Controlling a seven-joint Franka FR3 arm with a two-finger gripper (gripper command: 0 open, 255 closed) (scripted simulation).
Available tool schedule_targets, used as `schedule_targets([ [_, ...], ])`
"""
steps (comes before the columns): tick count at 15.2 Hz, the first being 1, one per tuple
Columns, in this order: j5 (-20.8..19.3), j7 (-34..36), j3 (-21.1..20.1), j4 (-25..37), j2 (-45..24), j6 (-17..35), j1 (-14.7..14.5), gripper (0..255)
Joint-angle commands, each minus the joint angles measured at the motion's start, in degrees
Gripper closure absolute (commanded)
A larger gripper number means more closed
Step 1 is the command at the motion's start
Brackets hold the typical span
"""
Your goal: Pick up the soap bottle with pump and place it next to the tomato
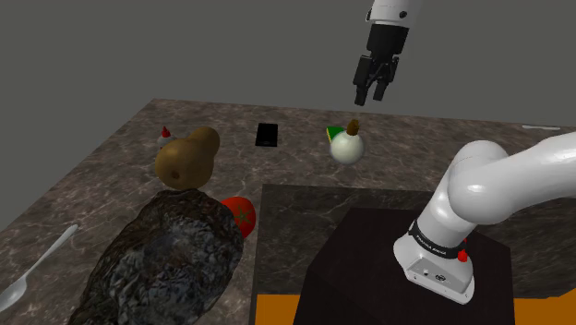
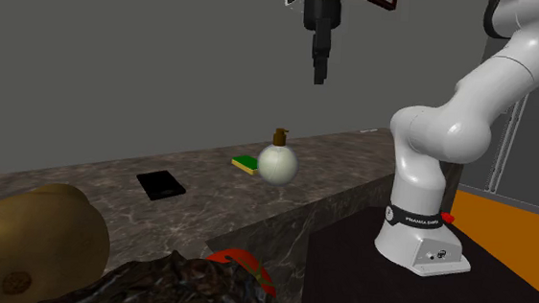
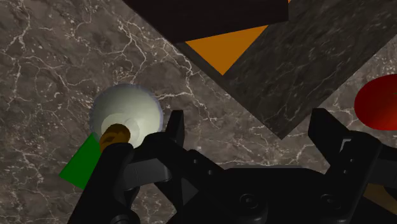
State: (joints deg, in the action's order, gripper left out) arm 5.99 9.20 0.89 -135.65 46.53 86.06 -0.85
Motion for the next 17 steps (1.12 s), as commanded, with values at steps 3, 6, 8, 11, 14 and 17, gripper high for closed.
schedule_targets([
  [3,-1.9,-2.8,1.7,-1.7,-1.0,2.4,0.5,0],
  [6,-4.6,-6.8,4.4,-3.7,-3.1,6.3,1.4,0],
  [8,-6.3,-9.4,6.2,-4.7,-4.9,9.0,2.0,0],
  [11,-8.7,-13.3,8.9,-5.6,-8.2,13.2,2.8,0],
  [14,-10.8,-17.1,11.6,-5.9,-12.2,17.6,3.5,0],
  [17,-12.4,-20.8,14.3,-5.4,-16.9,22.0,4.1,0],
])
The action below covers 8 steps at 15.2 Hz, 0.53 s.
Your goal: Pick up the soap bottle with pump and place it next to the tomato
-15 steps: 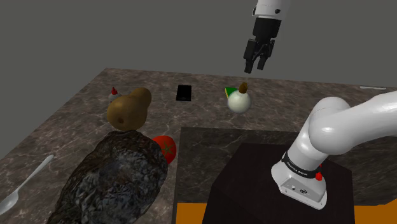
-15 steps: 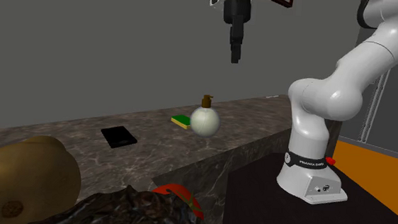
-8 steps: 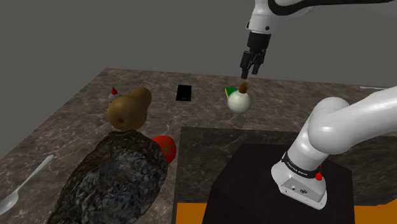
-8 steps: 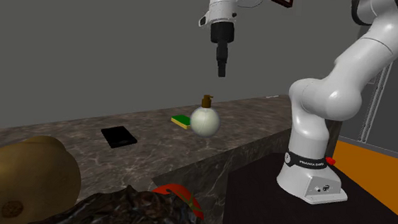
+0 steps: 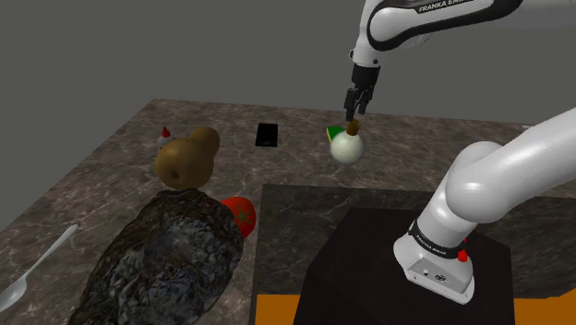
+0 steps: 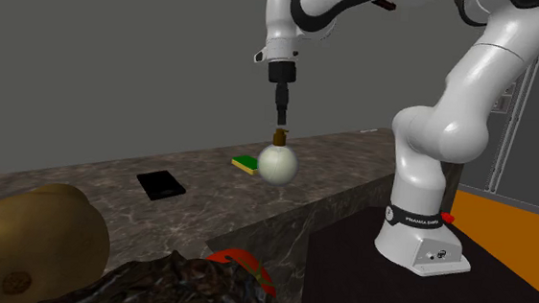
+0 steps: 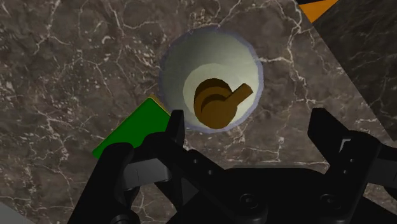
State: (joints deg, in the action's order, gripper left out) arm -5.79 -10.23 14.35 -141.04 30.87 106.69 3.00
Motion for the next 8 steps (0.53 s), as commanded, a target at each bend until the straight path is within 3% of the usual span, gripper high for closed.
schedule_targets([
  [1,-1.1,-2.5,1.7,0.3,-2.8,2.7,0.4,0],
  [8,-1.3,-2.6,2.3,-4.2,-4.2,8.5,0.5,0],
])
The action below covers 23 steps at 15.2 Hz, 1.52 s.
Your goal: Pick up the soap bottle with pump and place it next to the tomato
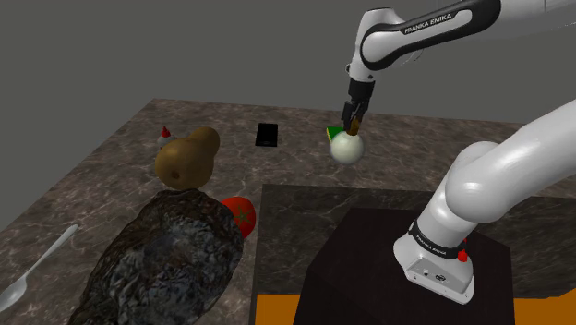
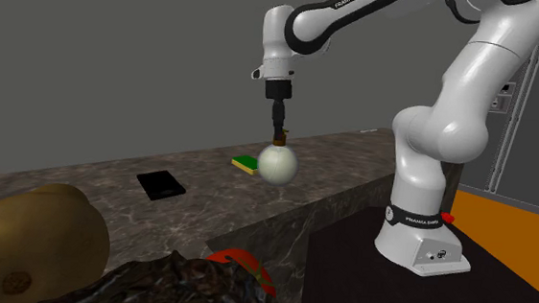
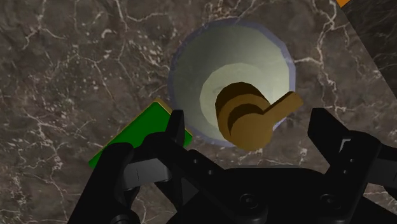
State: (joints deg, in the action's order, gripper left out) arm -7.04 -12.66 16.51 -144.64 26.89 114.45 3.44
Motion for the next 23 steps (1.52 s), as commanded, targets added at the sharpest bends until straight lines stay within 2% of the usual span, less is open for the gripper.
schedule_targets([
  [1,-0.1,-0.1,0.2,-0.9,-0.3,1.3,0.1,0],
  [9,-0.1,-0.1,0.2,-0.9,-0.4,1.3,0.1,0],
  [10,-0.1,-0.1,0.2,-0.9,-0.4,1.3,0.1,255],
  [19,-0.1,-0.2,0.2,-0.9,-0.4,1.3,0.1,255],
  [23,0.0,0.0,-0.2,1.3,0.8,-2.1,0.1,255],
])
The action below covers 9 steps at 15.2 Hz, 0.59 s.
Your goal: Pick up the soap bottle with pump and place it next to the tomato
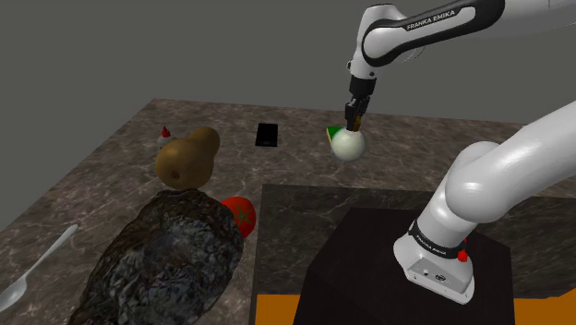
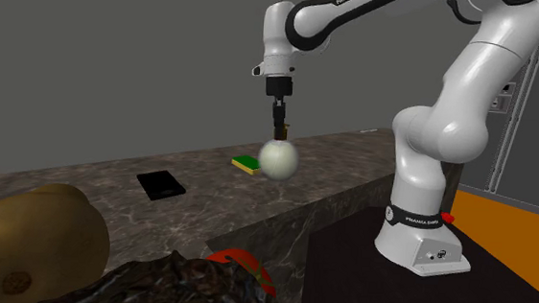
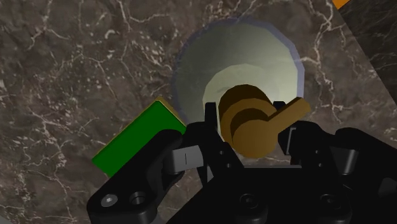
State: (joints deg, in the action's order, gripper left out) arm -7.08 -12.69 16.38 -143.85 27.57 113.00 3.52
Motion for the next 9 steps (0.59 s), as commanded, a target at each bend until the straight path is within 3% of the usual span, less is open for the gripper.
schedule_targets([
  [1,0.1,0.0,-0.2,1.1,0.4,-1.5,0.0,255],
  [9,0.4,0.2,-0.9,6.2,1.9,-8.1,-0.1,255],
])
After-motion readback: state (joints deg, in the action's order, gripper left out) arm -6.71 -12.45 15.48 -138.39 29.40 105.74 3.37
